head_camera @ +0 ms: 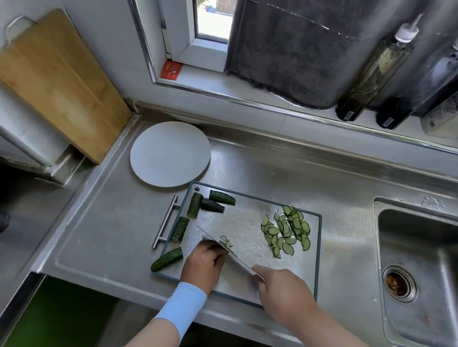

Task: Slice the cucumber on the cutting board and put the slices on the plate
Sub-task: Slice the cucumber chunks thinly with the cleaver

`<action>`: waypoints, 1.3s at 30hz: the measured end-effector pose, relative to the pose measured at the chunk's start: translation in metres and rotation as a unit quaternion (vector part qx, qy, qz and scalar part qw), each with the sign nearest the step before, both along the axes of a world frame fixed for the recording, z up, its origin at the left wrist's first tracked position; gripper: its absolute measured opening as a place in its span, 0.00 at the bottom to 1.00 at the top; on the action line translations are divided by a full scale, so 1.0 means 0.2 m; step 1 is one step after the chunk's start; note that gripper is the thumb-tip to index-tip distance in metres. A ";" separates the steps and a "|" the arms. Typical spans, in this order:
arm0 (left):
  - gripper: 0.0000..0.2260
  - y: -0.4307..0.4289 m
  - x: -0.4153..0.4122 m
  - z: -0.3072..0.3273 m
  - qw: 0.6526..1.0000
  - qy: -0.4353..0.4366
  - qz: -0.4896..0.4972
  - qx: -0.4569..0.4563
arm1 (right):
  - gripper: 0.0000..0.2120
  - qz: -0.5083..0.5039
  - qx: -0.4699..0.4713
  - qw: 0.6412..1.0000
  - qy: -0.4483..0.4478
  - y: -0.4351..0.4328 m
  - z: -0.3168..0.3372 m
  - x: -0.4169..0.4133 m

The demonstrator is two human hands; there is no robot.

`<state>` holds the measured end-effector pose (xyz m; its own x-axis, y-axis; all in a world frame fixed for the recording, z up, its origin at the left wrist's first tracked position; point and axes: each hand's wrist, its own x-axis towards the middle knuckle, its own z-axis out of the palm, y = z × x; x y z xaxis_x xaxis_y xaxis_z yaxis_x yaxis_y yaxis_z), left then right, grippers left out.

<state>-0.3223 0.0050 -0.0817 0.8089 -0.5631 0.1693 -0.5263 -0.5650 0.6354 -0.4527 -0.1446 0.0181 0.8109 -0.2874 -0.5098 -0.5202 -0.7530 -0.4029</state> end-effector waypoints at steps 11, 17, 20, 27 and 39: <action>0.09 0.00 0.00 -0.01 1.000 0.006 -0.003 -0.005 | 0.09 -0.006 0.015 1.000 0.014 -0.02 -0.02 -0.01; 0.08 0.02 0.00 -0.04 1.000 -0.007 -0.014 -0.009 | 0.12 -0.008 0.032 0.999 0.030 0.03 -0.03 0.14; 0.08 0.03 0.00 -0.04 0.999 -0.015 -0.025 -0.013 | 0.13 -0.007 0.029 0.999 0.031 0.03 -0.03 0.16; 0.10 0.03 0.01 -0.03 1.000 -0.013 -0.013 0.001 | 0.08 0.012 0.013 1.000 0.006 0.05 0.00 0.12; 0.08 0.02 0.01 0.02 1.000 0.010 -0.014 0.009 | 0.09 0.003 0.016 1.000 0.006 -0.02 0.02 -0.04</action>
<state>-0.3212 0.0093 -0.0786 0.7963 -0.5880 0.1422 -0.5288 -0.5623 0.6357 -0.4608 -0.1483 0.0225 0.8059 -0.2655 -0.5291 -0.5207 -0.7432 -0.4202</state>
